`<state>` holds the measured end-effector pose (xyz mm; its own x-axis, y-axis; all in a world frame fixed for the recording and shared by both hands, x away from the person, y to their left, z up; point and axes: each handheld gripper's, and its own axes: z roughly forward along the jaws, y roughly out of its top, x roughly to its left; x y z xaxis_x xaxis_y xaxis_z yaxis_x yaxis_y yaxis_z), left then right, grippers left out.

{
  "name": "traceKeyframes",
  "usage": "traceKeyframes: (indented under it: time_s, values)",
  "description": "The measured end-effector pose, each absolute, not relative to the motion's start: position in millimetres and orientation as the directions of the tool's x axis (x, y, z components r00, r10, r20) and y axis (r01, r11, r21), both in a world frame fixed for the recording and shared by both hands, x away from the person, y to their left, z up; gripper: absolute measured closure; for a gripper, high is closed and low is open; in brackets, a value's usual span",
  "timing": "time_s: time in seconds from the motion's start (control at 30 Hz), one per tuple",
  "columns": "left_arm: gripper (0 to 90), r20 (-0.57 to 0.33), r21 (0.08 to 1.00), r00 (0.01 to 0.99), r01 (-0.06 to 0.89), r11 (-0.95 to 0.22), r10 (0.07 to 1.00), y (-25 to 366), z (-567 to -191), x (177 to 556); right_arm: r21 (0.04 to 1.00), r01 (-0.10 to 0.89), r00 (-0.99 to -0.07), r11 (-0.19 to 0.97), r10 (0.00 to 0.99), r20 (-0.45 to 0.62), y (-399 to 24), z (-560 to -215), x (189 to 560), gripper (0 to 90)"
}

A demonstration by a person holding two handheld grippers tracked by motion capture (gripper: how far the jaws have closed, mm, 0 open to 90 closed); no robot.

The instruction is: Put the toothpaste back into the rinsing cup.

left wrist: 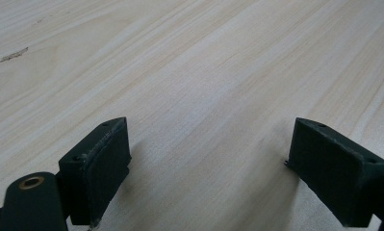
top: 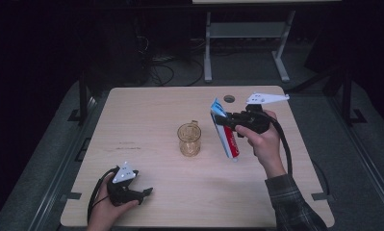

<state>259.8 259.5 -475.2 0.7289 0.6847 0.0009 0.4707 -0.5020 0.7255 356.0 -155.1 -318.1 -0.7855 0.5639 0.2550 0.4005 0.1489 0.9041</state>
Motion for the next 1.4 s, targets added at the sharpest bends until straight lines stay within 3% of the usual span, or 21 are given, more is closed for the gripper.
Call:
traceKeyframes:
  time_s: [0.67, 1.4]
  values:
    - [13.2, 0.003, 0.726, 0.733, 0.466, -0.506, 0.68, 259, -475, 259, 0.935, 0.33, -0.819, 0.129, 0.532, 0.216, -128, -289, 384, 73.6]
    - [13.2, 0.007, 0.723, 0.741, 0.46, -0.515, 0.671, 259, -475, 259, 0.937, 0.327, -0.822, 0.125, 0.527, 0.217, -92, -287, 417, 73.4]
